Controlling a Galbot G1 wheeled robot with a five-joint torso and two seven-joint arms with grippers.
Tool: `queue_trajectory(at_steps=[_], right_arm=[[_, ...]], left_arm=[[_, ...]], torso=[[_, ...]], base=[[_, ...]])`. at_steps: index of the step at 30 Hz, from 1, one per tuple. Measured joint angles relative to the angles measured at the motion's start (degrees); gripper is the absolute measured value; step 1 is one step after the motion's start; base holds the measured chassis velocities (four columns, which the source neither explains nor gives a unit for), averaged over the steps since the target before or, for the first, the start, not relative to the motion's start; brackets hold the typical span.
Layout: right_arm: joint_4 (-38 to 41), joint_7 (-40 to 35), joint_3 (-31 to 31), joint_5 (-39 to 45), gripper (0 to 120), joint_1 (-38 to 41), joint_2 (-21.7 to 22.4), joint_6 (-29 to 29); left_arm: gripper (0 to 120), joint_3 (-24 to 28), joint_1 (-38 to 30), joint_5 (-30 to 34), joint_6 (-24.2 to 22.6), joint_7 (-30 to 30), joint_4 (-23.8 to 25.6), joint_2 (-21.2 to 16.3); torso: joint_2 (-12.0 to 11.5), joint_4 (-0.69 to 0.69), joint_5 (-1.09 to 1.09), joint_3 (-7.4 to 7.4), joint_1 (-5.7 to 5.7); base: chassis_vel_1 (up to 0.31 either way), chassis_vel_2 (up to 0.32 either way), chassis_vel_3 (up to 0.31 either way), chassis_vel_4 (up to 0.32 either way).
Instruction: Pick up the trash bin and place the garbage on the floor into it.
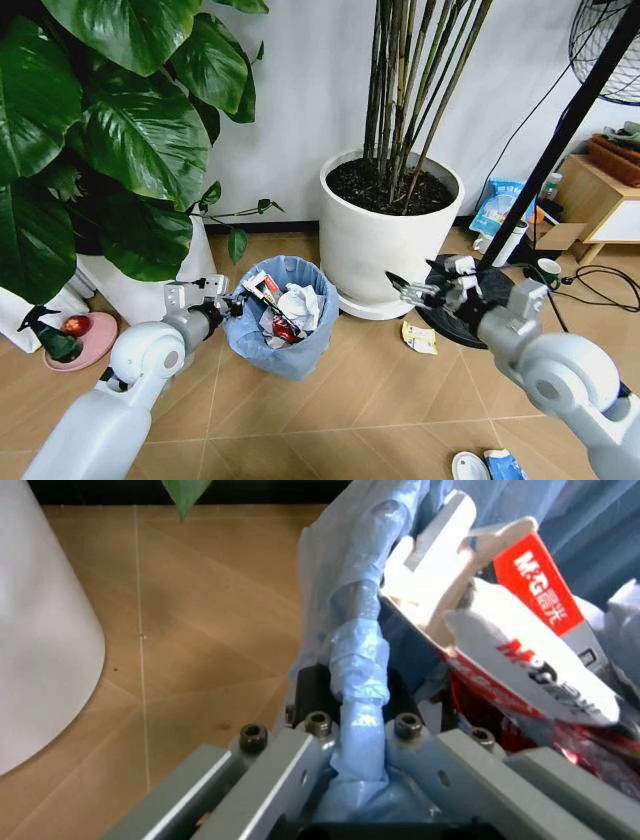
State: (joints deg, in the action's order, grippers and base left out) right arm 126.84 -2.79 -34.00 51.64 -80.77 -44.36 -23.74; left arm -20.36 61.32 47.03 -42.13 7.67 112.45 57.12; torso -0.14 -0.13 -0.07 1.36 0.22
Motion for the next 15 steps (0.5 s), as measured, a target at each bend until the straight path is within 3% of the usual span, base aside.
queue_trajectory(at_steps=[3,7,10,13,15], right_arm=[[-2.2,0.7,-1.6,-1.1,100,-1.8,-0.4,0.5],[-11.4,4.4,-2.0,-6.2,100,-2.6,-1.4,3.2],[-21.5,6.1,2.0,-9.2,100,0.7,-3.2,5.0],[-25.6,7.1,4.1,-10.9,100,2.7,-4.1,5.8],[-34.6,8.5,7.7,-13.9,100,6.4,-5.7,7.7]], left_arm=[[0,-0.1,0.0,0.0,0.0,-0.3,-0.1,-0.1],[0,-0.2,-0.1,0.0,0.0,-0.8,-0.4,-0.3],[0,0.1,-0.3,0.0,0.0,-1.0,-0.4,-0.4],[0,0.2,-0.3,0.0,0.0,-1.0,-0.4,-0.4],[0,0.4,-0.3,0.0,0.0,-1.0,-0.4,-0.6]], torso=[[0.0,0.0,0.03,0.0,0.0],[0.0,-0.01,0.04,0.01,0.0],[0.0,-0.01,0.05,0.01,0.0],[0.0,0.0,0.02,0.01,0.0],[0.0,0.01,0.04,0.01,0.01]], base=[[0.0,0.0,0.0,0.0],[0.0,0.0,0.0,0.0],[0.0,0.0,0.0,0.0],[0.0,0.0,0.0,0.0],[0.0,0.0,0.0,0.0]])
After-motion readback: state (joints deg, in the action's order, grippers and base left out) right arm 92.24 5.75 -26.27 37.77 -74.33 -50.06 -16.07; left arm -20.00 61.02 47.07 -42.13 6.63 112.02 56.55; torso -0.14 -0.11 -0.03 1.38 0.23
